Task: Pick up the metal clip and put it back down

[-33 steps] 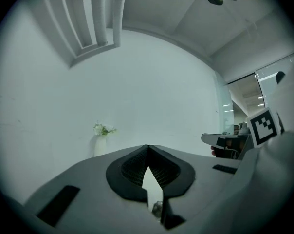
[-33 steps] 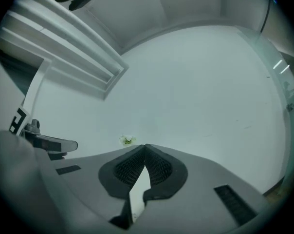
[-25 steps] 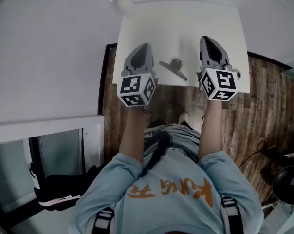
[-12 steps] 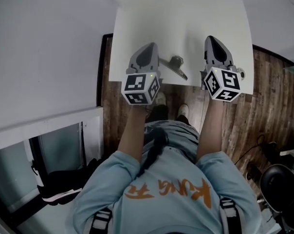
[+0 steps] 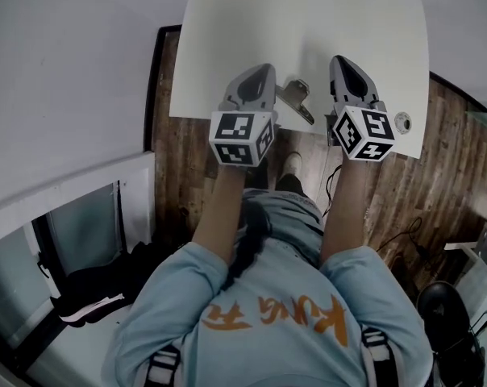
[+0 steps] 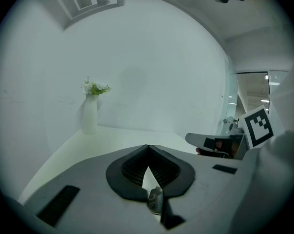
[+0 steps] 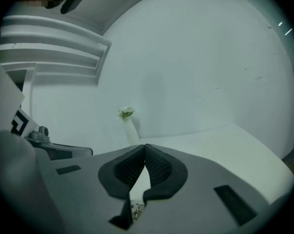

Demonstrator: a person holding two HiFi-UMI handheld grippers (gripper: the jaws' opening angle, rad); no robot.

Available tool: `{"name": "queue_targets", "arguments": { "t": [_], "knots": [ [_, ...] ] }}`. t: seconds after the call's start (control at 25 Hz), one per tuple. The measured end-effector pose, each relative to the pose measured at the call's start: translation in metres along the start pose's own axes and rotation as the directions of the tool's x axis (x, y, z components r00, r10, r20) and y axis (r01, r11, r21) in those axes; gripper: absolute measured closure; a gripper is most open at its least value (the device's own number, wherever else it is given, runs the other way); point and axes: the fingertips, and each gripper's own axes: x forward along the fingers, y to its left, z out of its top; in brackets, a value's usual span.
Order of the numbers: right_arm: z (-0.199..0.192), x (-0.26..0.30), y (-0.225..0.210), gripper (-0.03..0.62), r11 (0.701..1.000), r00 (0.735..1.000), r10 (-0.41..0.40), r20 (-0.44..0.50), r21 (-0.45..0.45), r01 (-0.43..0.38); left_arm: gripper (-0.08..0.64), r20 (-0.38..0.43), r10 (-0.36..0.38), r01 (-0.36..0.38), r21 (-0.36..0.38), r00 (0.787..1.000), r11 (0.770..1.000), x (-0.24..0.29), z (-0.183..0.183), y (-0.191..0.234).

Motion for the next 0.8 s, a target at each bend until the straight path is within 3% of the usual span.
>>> {"name": "queue_targets", "arguments": {
  "t": [0.44, 0.8],
  "knots": [
    [-0.073, 0.031, 0.024, 0.548, 0.993, 0.972, 0.101, -0.214, -0.042, -0.113, 0.543, -0.075, 0.021, -0.027, -0.078, 0.997, 0.997, 0.011, -0.042, 0.039],
    [-0.136, 0.038, 0.027, 0.463, 0.982, 0.909, 0.167, -0.383, -0.019, -0.188, 0.543, -0.140, 0.013, -0.028, -0.108, 0.990, 0.994, 0.015, -0.071, 0.055]
  ]
}}
